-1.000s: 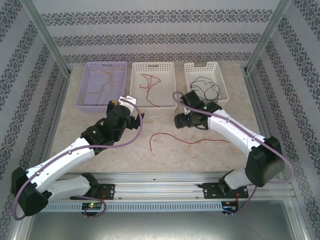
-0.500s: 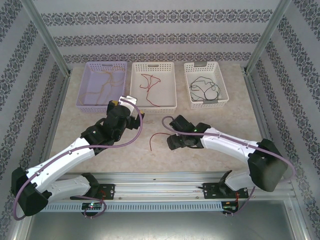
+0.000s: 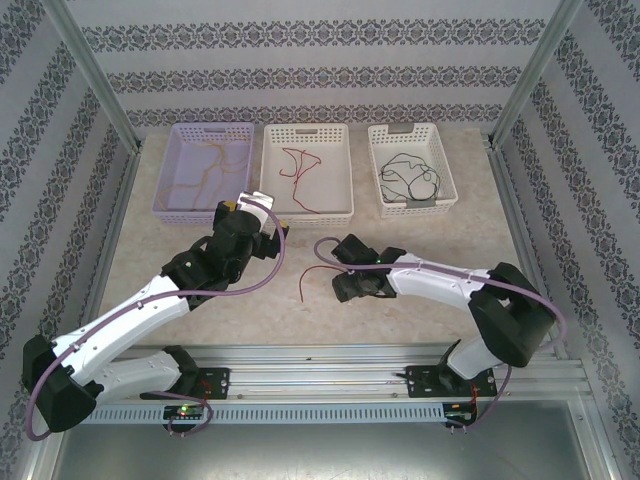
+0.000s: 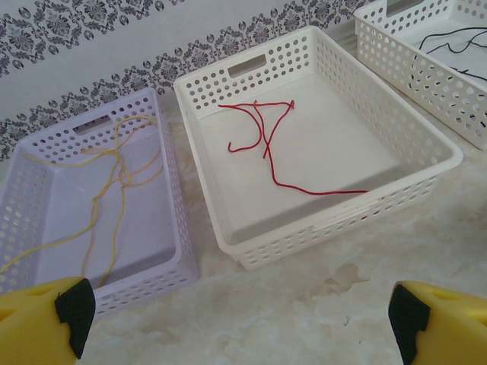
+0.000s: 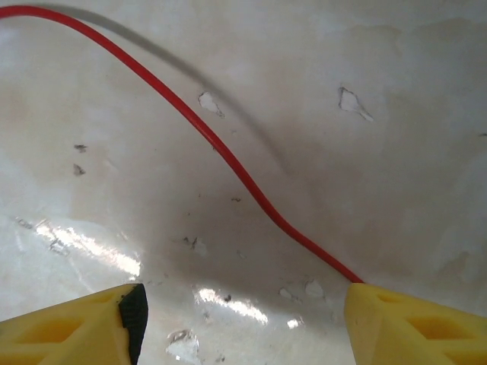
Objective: Untangle the cables
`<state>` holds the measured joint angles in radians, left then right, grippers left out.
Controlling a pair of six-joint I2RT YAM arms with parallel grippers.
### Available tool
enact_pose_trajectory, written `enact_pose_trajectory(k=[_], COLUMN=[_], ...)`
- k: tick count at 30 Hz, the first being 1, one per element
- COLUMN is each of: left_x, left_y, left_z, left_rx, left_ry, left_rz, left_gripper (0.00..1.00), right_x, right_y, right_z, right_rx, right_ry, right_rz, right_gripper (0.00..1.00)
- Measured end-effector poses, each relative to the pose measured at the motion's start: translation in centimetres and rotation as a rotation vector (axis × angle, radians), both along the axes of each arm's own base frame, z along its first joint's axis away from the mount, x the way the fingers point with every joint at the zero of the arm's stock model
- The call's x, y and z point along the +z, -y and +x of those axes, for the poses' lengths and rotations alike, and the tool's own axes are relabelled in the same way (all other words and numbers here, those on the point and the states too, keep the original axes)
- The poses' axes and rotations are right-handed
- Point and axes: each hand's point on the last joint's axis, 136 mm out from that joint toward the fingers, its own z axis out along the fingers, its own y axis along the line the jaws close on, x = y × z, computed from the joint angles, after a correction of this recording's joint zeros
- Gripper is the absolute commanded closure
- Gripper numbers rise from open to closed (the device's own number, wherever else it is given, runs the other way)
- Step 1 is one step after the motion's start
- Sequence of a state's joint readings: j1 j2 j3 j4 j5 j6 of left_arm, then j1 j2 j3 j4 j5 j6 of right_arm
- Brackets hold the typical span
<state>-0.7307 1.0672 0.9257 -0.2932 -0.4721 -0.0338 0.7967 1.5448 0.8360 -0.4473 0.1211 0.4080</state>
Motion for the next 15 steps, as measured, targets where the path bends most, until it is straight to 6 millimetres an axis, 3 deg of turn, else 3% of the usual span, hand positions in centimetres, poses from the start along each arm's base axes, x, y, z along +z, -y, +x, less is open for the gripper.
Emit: enact_pose_trajectory(k=[2,4,5,11,15], left_x=[0.0,0.0,0.0,0.0,0.0], left_y=[0.0,0.0,0.0,0.0,0.0], left_z=[0.0,0.0,0.0,0.0,0.0], left_rx=[0.000,0.000,0.000,0.000,0.000], left_ry=[0.000,0.000,0.000,0.000,0.000], left_rz=[0.000,0.000,0.000,0.000,0.000], left_gripper=[0.00,0.00,0.00,0.00,0.00], right_x=[-1.1,-2.0,-1.9,-2.0,-2.1], right_y=[0.2,0.2,-0.2,-1.0,-1.5], right_z=[0.0,0.1,0.3,1.1,1.2], right_rx=[0.008,0.018,0.025,0.044,0.057], right_ry=[-0.014,-0.033,-0.026,-0.011,-0.007], right_rz=[-0.032,-0.060,-0.058,-0.067,-0.067], right_gripper=[0.36,0.52,0.58,0.73,0.90])
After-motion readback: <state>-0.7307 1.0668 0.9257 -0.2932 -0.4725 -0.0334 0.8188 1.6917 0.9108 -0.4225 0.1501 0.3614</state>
